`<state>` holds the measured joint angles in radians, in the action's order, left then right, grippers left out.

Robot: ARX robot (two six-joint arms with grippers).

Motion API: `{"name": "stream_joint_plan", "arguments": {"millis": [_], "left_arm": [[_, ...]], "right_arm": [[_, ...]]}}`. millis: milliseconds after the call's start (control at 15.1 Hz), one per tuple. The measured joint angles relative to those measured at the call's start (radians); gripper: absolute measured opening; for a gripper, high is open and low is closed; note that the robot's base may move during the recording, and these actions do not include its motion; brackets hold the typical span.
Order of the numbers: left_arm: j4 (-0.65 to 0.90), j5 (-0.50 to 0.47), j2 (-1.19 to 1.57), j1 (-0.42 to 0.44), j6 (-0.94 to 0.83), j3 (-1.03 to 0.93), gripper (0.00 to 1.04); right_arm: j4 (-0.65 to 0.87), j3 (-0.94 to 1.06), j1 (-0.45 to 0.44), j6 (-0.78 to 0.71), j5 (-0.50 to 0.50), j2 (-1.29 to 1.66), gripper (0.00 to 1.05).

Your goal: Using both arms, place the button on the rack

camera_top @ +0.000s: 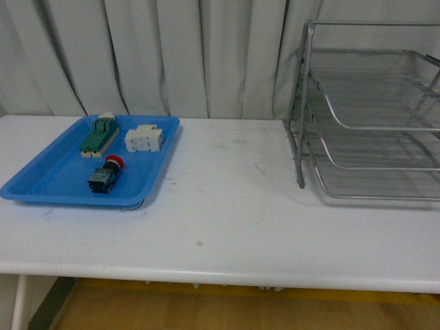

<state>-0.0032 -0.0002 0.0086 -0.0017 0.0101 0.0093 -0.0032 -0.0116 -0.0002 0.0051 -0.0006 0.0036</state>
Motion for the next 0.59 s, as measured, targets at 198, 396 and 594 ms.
{"name": "stream_joint_plan", "arguments": {"millis": [198, 396, 594], "left_arm": [[0.0, 0.0, 0.0, 0.0, 0.0, 0.0, 0.98], [0.0, 0.0, 0.0, 0.0, 0.0, 0.0, 0.98], [0.0, 0.0, 0.0, 0.0, 0.0, 0.0, 0.98]], "right_arm": [[0.0, 0.0, 0.0, 0.0, 0.0, 0.0, 0.98], [0.0, 0.0, 0.0, 0.0, 0.0, 0.0, 0.98], [0.0, 0.0, 0.0, 0.0, 0.0, 0.0, 0.98]]}}
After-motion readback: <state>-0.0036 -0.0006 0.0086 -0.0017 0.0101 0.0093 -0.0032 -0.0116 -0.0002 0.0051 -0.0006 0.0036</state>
